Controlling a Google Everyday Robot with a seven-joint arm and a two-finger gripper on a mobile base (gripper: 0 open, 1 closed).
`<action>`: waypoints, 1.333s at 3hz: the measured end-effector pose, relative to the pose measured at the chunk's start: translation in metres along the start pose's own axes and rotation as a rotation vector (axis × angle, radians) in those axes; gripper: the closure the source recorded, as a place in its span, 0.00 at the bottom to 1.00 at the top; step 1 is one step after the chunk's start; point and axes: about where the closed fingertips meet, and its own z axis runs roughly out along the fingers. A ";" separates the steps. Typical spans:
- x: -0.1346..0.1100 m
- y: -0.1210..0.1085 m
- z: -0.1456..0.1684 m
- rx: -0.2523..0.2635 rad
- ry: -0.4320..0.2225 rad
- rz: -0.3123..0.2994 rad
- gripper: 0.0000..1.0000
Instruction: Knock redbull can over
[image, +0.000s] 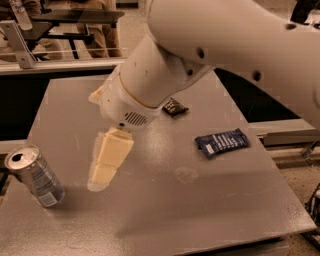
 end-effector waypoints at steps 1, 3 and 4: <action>-0.013 -0.002 0.023 -0.030 -0.016 -0.014 0.00; -0.059 0.017 0.067 -0.124 -0.074 -0.072 0.00; -0.076 0.026 0.082 -0.159 -0.088 -0.101 0.02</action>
Offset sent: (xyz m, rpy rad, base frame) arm -0.0186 0.0861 -0.0336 0.0199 0.0777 0.1328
